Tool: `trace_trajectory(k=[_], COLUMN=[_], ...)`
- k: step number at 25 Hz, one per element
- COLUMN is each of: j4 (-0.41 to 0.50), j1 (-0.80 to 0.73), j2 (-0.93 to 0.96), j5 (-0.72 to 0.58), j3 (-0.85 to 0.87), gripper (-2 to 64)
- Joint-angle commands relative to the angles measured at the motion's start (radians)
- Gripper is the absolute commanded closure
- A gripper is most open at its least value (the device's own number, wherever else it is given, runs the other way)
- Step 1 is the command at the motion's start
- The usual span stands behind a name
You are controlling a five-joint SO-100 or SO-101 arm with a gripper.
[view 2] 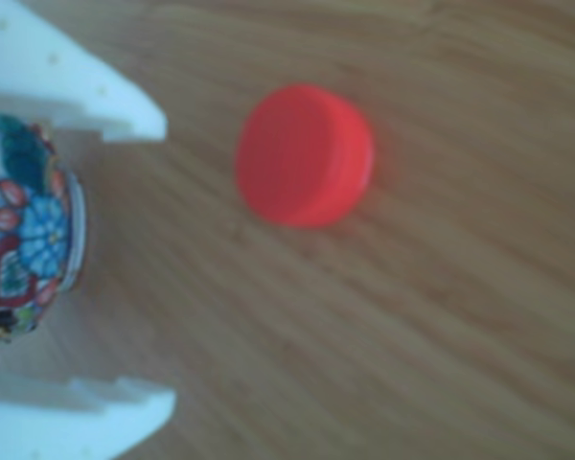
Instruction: Grasp a red cap and put it in the cup.
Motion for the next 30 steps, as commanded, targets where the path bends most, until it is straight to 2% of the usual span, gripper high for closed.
trace_trajectory(k=[1,8,16,21,30], j4=[-0.005,-0.054,-0.055,-0.1,-0.123], j1=[-0.006,-0.008,0.0,0.008,0.054], j2=[0.069,0.161,0.187,0.183,0.178], j5=[0.005,0.005,0.005,0.023,0.014], j3=[0.021,0.143,0.183,0.207,0.213], gripper=[30.7,30.7,30.7,30.7,30.7])
